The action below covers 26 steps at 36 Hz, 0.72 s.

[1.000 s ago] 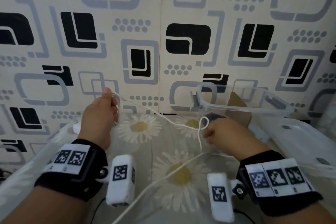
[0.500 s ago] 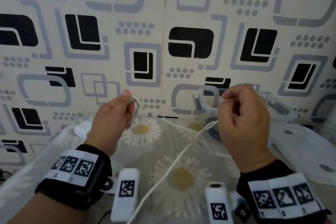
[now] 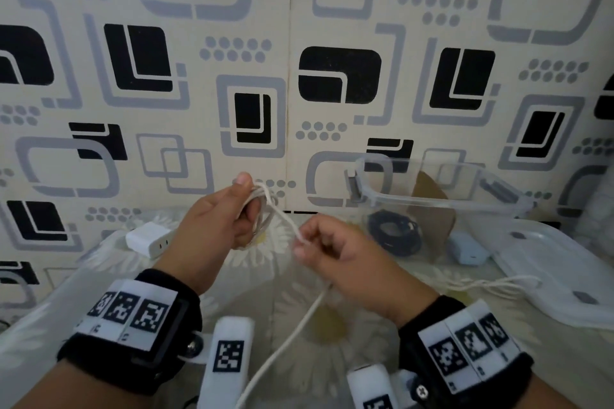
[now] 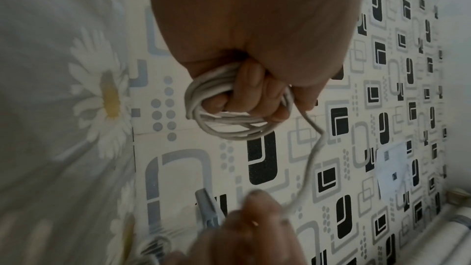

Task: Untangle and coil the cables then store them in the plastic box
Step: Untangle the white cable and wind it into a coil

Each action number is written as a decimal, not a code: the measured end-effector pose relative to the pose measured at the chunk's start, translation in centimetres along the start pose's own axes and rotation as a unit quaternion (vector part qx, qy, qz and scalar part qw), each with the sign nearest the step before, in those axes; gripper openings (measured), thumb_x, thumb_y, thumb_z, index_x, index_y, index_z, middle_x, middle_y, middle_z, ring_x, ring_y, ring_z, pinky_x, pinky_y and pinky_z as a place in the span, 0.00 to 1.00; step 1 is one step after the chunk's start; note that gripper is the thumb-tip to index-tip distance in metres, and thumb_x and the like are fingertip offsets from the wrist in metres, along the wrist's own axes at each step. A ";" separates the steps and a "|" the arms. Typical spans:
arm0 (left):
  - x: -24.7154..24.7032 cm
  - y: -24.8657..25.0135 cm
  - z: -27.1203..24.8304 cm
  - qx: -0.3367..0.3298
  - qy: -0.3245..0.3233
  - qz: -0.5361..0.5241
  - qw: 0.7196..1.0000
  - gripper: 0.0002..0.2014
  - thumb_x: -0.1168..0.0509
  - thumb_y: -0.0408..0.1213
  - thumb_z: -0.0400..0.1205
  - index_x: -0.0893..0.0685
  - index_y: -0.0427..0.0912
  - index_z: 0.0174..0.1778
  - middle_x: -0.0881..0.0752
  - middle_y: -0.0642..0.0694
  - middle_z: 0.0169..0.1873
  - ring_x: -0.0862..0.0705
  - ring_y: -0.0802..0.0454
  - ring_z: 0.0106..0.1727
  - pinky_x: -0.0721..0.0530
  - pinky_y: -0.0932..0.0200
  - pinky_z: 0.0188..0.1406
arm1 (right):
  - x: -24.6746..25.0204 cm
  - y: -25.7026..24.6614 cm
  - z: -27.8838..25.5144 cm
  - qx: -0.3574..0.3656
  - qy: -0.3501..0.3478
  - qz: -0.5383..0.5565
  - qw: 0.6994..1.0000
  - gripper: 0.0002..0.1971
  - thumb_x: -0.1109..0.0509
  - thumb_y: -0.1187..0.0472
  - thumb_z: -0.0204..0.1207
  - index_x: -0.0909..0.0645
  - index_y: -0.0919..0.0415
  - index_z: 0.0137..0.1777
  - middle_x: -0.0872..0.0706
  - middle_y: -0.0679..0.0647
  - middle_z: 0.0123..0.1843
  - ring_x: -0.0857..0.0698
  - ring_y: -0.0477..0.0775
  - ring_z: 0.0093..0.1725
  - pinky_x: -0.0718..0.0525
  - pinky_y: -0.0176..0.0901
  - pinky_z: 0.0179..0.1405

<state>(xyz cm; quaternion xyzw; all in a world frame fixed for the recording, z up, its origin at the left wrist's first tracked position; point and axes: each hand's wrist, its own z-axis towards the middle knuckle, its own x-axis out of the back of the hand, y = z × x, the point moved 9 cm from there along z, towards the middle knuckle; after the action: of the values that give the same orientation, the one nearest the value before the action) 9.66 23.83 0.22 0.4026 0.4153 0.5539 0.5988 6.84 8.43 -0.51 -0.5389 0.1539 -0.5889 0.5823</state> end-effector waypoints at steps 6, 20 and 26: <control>-0.8 0.0 -0.3 0.013 -0.027 0.000 1.000 0.25 0.40 0.60 0.78 0.22 0.43 0.25 0.45 0.43 0.25 0.48 0.48 0.26 0.46 0.54 0.28 | 4.2 0.4 -0.4 0.014 0.168 0.221 0.961 0.08 0.34 0.55 0.79 0.17 0.54 0.40 0.34 0.49 0.24 0.38 0.46 0.23 0.34 0.36 0.22; -3.8 0.5 -1.2 0.049 -0.147 -0.200 0.967 0.26 0.47 0.53 0.83 0.24 0.44 0.22 0.44 0.53 0.15 0.42 0.60 0.15 0.42 0.60 0.24 | 4.3 3.9 -0.1 -0.092 0.226 0.100 0.965 0.15 0.31 0.46 0.78 0.18 0.51 0.31 0.34 0.48 0.22 0.37 0.45 0.21 0.33 0.38 0.26; -4.0 0.6 -1.2 0.094 -0.123 -0.295 0.943 0.28 0.48 0.56 0.82 0.27 0.43 0.20 0.39 0.55 0.11 0.50 0.57 0.16 0.37 0.65 0.19 | 2.5 3.9 0.2 -0.101 0.156 0.073 0.980 0.18 0.34 0.46 0.80 0.19 0.54 0.31 0.33 0.48 0.22 0.36 0.44 0.20 0.34 0.34 0.21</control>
<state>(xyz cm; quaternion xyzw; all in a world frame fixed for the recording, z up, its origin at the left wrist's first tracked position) 8.11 19.87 0.63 0.3815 0.4891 0.2573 0.7410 9.69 5.33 -2.48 -0.4840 0.3407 -0.6030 0.5348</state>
